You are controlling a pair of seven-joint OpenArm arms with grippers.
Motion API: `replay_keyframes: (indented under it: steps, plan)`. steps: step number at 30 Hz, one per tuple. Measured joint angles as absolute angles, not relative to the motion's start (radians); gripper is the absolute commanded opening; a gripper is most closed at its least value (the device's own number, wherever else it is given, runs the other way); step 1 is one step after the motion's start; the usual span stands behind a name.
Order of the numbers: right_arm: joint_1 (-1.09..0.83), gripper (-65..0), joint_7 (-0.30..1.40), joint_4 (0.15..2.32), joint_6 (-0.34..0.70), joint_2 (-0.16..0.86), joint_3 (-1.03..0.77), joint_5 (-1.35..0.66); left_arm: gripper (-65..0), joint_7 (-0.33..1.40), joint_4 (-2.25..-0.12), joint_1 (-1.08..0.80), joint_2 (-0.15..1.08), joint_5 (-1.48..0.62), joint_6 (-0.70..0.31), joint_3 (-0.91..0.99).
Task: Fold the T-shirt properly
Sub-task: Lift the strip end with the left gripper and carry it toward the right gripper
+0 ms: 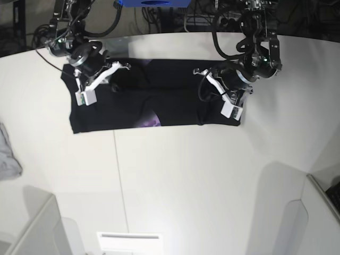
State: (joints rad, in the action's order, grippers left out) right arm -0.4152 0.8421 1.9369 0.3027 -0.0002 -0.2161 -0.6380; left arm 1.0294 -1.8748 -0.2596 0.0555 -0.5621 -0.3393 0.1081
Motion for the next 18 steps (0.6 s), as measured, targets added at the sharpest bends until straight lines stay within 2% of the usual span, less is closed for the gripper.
replay_keyframes:
  steps: [18]
  plan:
    - [-0.412, -65.0, 0.842, 1.937, 0.303, 0.000, -0.216, -0.638, -65.0, 1.029, -1.851, -0.229, 0.053, -0.562, -0.323, 0.065]
